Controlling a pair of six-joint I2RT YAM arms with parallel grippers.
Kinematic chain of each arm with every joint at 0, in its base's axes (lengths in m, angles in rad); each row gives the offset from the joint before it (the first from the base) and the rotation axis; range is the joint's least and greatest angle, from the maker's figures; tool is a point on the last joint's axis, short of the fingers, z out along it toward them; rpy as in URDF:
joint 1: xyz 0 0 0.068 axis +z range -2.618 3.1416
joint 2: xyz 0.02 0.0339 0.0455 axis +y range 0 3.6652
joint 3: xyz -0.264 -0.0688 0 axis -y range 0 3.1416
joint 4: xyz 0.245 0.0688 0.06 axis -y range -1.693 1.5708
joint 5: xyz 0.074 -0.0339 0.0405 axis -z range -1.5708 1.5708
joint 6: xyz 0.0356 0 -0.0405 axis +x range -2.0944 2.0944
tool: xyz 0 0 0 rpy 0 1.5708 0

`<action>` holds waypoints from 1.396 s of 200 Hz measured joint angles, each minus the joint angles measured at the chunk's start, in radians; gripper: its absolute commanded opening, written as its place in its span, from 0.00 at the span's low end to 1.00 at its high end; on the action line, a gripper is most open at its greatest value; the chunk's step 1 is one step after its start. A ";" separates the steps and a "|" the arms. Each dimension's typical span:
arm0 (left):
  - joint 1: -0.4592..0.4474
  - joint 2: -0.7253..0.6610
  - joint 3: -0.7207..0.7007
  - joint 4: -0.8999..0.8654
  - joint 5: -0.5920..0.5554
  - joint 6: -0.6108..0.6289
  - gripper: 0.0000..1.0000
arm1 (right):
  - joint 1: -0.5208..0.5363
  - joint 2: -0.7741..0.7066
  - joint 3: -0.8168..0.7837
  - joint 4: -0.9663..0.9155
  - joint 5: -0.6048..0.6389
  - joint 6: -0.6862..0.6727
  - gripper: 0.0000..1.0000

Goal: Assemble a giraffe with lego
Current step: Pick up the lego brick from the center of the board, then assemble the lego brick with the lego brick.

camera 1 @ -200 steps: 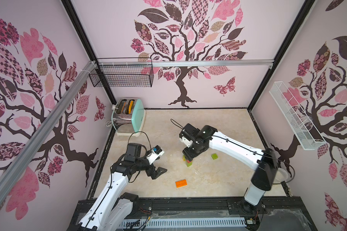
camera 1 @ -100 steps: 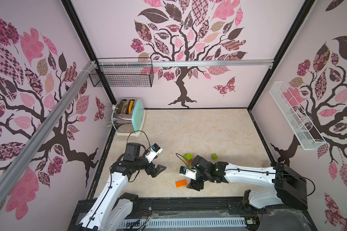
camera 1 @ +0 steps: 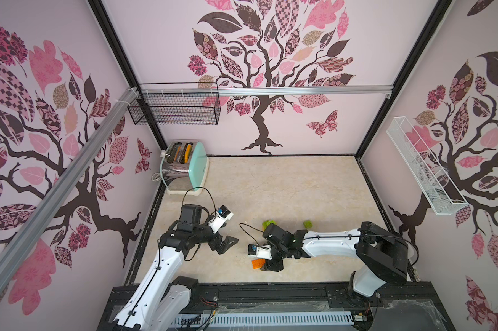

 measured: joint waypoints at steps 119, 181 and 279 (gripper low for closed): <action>-0.002 0.002 0.005 0.001 -0.037 -0.016 0.98 | 0.011 -0.092 -0.067 -0.024 0.131 0.062 0.16; -0.097 0.213 0.311 0.014 -0.079 -0.164 0.98 | 0.011 -0.401 0.021 -0.212 0.328 0.400 0.02; -0.136 0.654 0.495 0.179 0.140 -0.682 0.76 | 0.011 -0.355 0.294 -0.579 0.629 0.996 0.00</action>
